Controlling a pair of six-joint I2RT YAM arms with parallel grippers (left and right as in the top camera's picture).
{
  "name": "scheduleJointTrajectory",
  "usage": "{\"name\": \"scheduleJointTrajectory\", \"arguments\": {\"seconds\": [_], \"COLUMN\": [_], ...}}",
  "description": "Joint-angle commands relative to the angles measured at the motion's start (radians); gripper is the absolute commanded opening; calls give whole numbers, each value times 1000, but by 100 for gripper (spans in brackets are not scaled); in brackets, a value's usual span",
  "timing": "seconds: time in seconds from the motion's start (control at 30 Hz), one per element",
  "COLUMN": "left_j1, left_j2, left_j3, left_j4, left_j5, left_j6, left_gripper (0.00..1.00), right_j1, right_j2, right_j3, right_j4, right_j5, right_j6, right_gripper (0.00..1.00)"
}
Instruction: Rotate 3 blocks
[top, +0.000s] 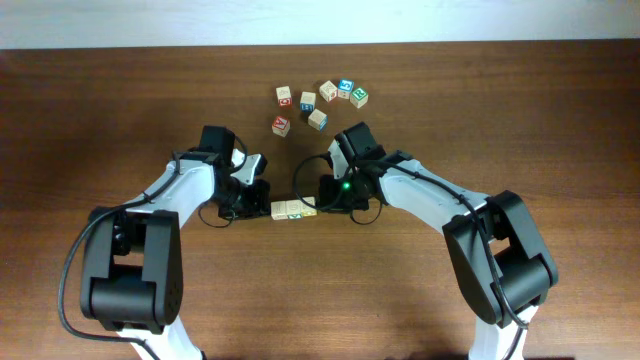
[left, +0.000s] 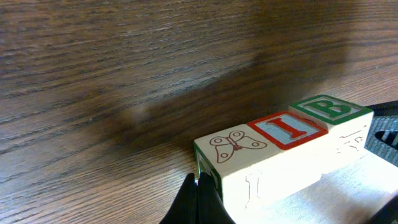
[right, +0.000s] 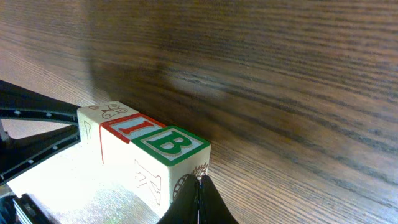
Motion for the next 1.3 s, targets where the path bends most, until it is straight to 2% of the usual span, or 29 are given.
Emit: {"name": "scheduleJointTrajectory", "arguments": {"seconds": [0.0,0.33,1.27], "left_j1": [-14,-14,-15], "left_j2": [11,11,11], "left_j3": [-7,-7,-7], "left_j4": [4,4,3], "left_j5": [82,81,80], "left_j6": [-7,-11,-11], "left_gripper": [0,0,0], "right_j1": [35,65,132], "right_j2": [-16,-80,-81], "right_j3": [-3,-2,4], "right_j4": [27,47,94], "right_j5": [-97,-97,-81], "right_j6": [-19,-18,19], "right_gripper": [5,5,4]}}
